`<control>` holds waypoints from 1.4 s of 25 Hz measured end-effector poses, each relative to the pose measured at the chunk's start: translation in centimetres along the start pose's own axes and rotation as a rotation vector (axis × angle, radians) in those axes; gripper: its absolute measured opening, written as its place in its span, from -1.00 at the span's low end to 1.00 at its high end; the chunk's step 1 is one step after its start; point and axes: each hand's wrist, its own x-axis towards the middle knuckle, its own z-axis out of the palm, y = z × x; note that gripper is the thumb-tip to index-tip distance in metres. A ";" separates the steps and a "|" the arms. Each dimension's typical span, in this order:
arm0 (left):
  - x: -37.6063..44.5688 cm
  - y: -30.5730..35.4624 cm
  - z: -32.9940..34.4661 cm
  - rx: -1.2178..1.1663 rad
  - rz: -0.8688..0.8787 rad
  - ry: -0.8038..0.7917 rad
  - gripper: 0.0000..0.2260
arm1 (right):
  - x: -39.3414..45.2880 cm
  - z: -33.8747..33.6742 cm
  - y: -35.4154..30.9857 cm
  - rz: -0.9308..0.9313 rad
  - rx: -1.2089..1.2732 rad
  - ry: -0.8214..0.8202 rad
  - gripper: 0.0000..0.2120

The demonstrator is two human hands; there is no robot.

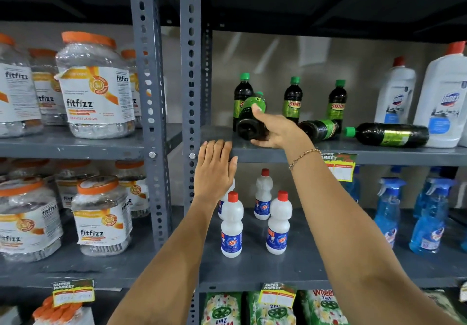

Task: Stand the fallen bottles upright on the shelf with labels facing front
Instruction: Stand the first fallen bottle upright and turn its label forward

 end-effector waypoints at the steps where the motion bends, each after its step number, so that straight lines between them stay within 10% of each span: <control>1: 0.1 0.0 0.0 0.005 -0.001 -0.007 -0.63 | 0.1 0.5 0.2 -0.026 0.030 -0.034 -0.48; 10: 0.1 -0.3 0.3 0.015 0.001 -0.007 -0.63 | 3.6 2.8 1.9 -0.271 -0.529 0.175 -0.34; 35: -0.1 -0.1 0.0 -0.009 -0.003 -0.021 -0.53 | 4.0 3.0 2.8 -0.293 -0.615 0.280 -0.27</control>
